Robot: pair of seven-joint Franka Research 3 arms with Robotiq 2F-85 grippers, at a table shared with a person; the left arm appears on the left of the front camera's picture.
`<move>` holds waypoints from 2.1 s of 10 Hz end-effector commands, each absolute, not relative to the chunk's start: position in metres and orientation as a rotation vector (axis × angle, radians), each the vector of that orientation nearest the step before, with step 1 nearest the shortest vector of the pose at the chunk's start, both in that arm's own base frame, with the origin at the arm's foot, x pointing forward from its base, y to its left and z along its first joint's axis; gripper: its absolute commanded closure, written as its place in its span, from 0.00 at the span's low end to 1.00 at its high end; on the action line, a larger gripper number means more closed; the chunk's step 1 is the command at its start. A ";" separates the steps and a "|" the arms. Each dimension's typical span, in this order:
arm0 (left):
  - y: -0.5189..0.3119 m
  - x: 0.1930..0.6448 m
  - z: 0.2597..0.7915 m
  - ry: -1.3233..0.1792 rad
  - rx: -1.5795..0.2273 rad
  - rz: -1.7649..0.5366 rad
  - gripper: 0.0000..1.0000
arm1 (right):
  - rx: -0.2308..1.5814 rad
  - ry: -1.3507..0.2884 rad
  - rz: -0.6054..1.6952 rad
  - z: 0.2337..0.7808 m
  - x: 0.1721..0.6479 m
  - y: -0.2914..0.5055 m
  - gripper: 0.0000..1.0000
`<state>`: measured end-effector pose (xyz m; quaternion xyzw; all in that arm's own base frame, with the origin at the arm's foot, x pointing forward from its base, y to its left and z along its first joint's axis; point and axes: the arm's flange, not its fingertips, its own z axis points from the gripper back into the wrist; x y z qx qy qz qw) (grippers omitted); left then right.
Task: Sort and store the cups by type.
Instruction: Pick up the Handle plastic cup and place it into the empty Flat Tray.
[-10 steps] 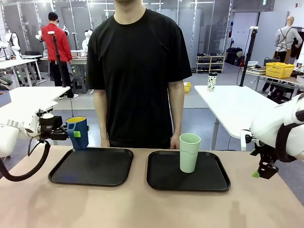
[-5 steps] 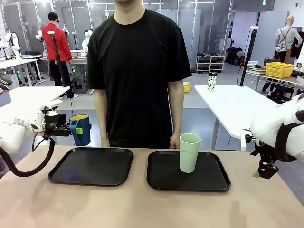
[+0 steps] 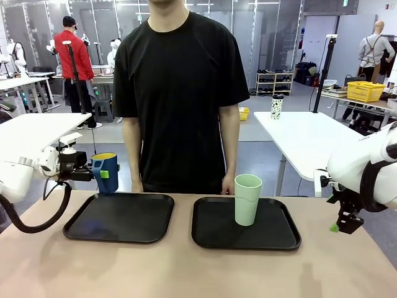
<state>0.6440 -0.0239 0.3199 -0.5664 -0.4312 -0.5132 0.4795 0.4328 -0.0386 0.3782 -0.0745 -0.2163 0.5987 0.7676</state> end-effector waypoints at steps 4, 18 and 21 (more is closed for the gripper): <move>-0.024 0.648 0.275 -1.094 -1.291 -1.345 0.25 | -0.169 -0.484 1.298 0.377 0.434 -0.037 0.00; -0.033 0.688 0.206 -1.083 -1.254 -1.398 0.25 | -0.169 -0.484 1.298 0.377 0.434 -0.037 0.00; -0.032 0.694 0.200 -1.082 -1.253 -1.377 0.25 | -0.169 -0.484 1.298 0.377 0.434 -0.037 0.00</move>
